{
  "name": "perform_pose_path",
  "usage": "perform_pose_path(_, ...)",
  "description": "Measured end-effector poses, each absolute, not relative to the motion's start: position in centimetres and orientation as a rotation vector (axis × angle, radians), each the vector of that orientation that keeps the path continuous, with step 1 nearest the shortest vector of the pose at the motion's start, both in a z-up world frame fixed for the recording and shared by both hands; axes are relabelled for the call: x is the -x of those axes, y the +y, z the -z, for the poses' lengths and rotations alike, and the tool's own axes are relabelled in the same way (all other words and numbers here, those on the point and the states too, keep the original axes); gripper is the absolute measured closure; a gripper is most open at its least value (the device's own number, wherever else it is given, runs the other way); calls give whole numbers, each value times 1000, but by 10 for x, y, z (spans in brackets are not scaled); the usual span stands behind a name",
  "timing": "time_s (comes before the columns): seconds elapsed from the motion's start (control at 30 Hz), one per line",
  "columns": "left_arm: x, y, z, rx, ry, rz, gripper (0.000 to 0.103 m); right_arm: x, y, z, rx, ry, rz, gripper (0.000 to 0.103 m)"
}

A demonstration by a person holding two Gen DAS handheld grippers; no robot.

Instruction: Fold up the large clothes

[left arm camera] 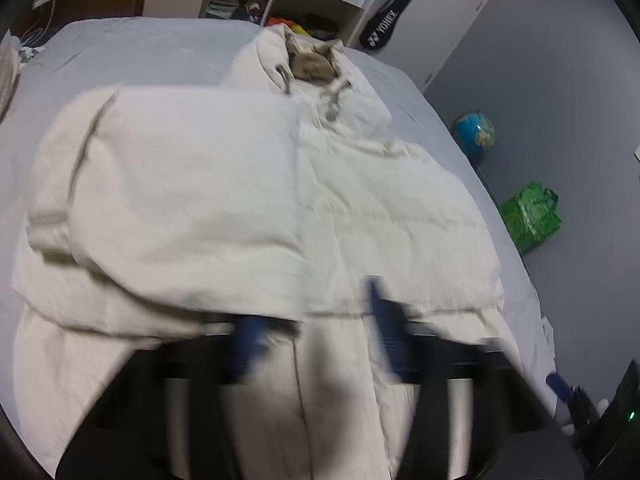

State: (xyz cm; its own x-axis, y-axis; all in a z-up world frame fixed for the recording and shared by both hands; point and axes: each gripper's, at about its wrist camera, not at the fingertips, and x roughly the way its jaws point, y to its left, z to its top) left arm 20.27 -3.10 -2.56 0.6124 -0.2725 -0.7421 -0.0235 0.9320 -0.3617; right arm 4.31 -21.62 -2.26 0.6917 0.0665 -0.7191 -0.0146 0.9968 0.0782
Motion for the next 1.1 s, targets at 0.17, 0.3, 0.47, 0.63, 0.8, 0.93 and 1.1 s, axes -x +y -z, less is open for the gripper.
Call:
perform_pose_path(0.17,-169,-23,36,344,926,184,26,-43,-216,23,-67,810,-45,21)
perform_pose_path(0.3,-141,3,33,352,924,180,26,-44,-213,25,-52,818,-45,21)
perform_pose_path(0.47,-108,46,23,325,921,90,25,-45,-209,25,-27,829,-41,21)
perform_pose_path(0.63,-77,83,13,351,903,17,23,-48,-199,27,32,849,-40,21)
perform_pose_path(0.8,-50,102,9,362,871,-48,21,-54,-180,28,122,879,-61,21)
perform_pose_path(0.93,-38,112,12,398,845,-67,18,-61,-155,22,179,883,-106,21)
perform_pose_path(1.1,-35,129,17,498,811,-105,14,-81,-103,7,230,870,-186,21)
